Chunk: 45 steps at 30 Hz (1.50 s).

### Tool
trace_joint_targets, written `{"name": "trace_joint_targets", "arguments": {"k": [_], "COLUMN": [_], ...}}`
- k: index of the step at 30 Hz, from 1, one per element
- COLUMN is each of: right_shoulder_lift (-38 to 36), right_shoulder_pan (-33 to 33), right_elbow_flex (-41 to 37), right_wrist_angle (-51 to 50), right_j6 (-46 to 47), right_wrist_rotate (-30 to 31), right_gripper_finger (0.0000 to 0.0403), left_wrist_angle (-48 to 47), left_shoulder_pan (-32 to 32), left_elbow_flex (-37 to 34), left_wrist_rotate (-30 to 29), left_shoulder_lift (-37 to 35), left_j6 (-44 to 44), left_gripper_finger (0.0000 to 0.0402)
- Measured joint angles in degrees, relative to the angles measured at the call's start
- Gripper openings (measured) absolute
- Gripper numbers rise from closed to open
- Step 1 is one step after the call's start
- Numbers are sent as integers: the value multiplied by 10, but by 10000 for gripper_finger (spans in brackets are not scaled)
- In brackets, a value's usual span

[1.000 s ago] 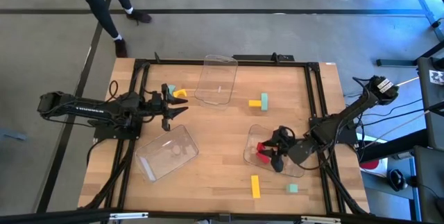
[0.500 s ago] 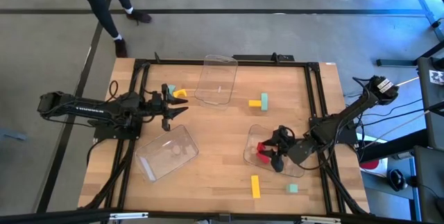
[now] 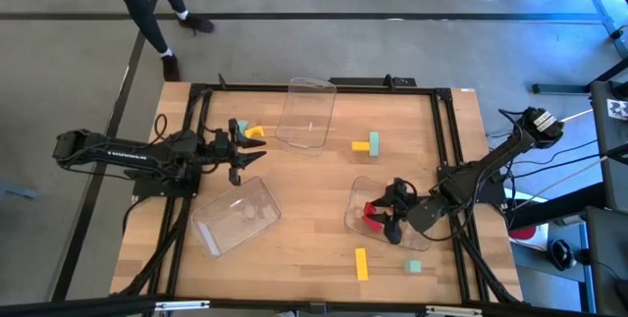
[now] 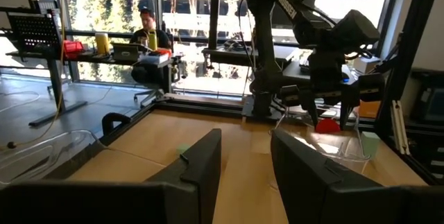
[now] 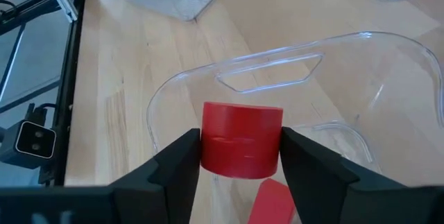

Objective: Sort & place blocks by color
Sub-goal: Put the the red block into the bottom right transparent bin, then put the top left blue into the top transparent bin

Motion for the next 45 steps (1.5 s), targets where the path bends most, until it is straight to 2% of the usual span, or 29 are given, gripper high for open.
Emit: {"name": "trace_joint_targets", "arguments": {"k": [17,27,34,39,45], "right_shoulder_lift": [0,0,0,-17,-104], "right_shoulder_pan": [0,0,0,-9,-70], "right_elbow_flex": [0,0,0,0,0], "right_wrist_angle": [-3,-11,3,53,30], "right_j6": [-1,-1,-27,-117,-184], "right_wrist_rotate": [0,0,1,34,34], "right_gripper_finger": [196,264,270,270,270], "left_wrist_angle": [0,0,0,0,-2], "left_shoulder_pan": [0,0,0,0,0], "left_elbow_flex": [0,0,0,0,0], "left_wrist_rotate": [0,0,0,0,0], "left_shoulder_lift": [0,0,0,0,0], "left_j6": [-2,-2,-2,-2,-2], "left_gripper_finger": [119,119,119,119,119]}}
